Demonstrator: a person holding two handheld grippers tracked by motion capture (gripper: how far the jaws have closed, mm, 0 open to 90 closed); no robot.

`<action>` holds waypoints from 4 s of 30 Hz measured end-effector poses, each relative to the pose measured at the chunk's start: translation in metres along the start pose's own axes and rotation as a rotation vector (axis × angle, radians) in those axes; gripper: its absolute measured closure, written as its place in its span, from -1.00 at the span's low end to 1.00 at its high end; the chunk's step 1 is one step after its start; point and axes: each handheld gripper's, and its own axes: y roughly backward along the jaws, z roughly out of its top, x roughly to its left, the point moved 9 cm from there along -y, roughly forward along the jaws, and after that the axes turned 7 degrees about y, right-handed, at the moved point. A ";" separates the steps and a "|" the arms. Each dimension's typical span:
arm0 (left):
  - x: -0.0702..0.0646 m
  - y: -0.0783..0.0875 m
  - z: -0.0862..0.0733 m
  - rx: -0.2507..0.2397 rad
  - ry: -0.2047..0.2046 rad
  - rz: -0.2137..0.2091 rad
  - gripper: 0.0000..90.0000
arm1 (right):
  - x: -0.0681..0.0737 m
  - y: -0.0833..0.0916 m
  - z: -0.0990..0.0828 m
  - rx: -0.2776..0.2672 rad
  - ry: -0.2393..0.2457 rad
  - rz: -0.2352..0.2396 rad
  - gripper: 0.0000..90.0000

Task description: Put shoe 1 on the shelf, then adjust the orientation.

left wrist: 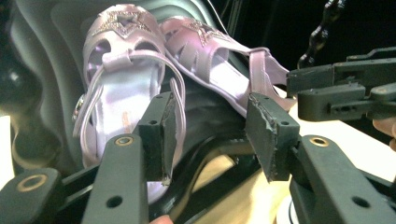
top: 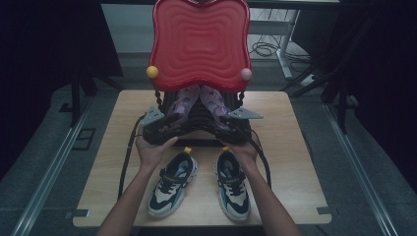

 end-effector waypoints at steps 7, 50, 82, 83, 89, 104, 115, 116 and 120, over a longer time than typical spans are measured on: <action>-0.003 0.015 -0.012 0.024 0.021 -0.021 0.18 | 0.003 0.016 -0.012 0.005 -0.009 0.054 0.11; -0.032 0.088 -0.080 0.167 0.078 -0.115 0.30 | 0.028 0.079 -0.080 0.042 0.055 0.118 0.10; -0.076 0.088 -0.101 0.289 0.035 -0.223 0.29 | 0.018 0.100 -0.091 0.030 0.045 0.112 0.11; -0.078 0.087 -0.103 0.296 0.032 -0.225 0.29 | 0.018 0.101 -0.090 0.029 0.045 0.112 0.11; -0.088 0.080 -0.114 0.337 0.005 -0.237 0.35 | 0.014 0.104 -0.090 0.022 0.036 0.106 0.10; -0.087 0.069 -0.142 0.456 -0.041 -0.186 0.91 | 0.009 0.101 -0.096 0.033 0.016 0.092 0.10; -0.080 0.083 -0.166 0.497 -0.012 -0.143 0.95 | 0.008 0.099 -0.099 0.040 0.011 0.094 0.09; -0.078 0.085 -0.168 0.497 -0.006 -0.138 0.95 | 0.008 0.100 -0.099 0.041 0.008 0.092 0.09; -0.075 0.090 -0.172 0.492 0.020 -0.155 0.98 | 0.007 0.100 -0.099 0.040 0.007 0.087 0.09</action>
